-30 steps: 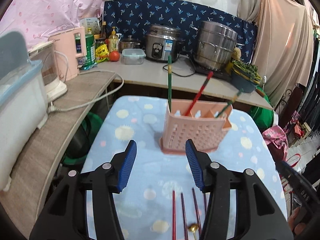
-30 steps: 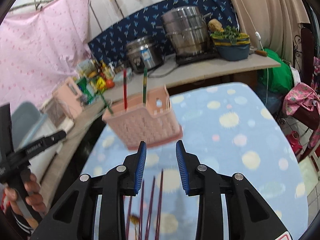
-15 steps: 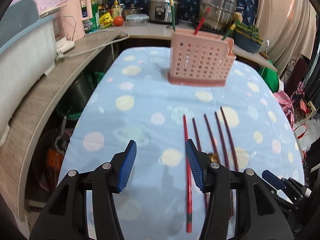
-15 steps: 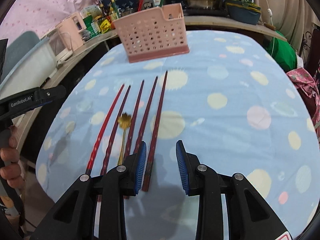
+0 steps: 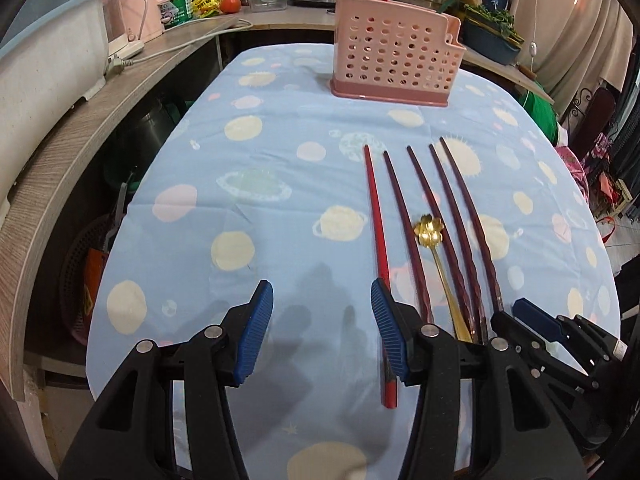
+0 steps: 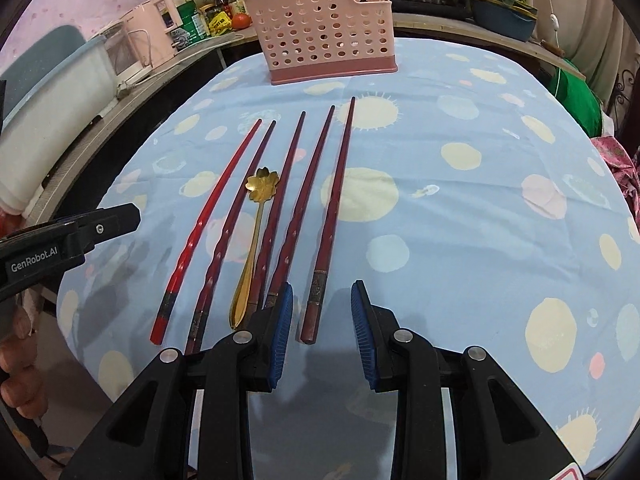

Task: Organize utensils
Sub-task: 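Grasp a red chopstick with the left tool while the right tool grasps a dark red chopstick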

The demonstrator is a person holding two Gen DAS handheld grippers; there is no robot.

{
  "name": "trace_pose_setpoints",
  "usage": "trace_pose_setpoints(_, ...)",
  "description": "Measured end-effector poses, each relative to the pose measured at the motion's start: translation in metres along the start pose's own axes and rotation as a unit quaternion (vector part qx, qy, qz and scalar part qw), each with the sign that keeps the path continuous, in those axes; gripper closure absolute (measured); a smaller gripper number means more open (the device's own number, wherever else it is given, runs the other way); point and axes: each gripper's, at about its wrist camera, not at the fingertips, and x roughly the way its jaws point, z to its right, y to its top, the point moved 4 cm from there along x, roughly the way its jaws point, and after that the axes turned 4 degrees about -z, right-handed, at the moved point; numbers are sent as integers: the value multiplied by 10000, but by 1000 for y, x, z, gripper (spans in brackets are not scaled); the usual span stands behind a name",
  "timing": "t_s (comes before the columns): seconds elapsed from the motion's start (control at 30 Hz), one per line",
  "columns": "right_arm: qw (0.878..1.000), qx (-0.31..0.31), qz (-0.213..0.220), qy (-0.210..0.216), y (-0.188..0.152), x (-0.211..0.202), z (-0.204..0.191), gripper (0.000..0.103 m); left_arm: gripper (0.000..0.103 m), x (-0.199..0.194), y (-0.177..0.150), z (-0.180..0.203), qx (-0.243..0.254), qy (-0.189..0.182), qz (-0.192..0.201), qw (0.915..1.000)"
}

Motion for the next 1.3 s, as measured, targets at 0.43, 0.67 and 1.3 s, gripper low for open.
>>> trace_pose_setpoints(0.43, 9997, -3, 101, -205, -8, -3, 6, 94, 43, 8, -27, 14, 191, -77, -282, 9994)
trace_pose_setpoints(0.67, 9996, 32, 136, -232, -13, -6, 8, 96, 43, 15, -37, 20, 250, -141, -448, 9986)
trace_pose_setpoints(1.3, 9997, 57, 140, -207, -16, -7, 8, 96, 69, 21, -45, 26, 411, -161, -501, 9978)
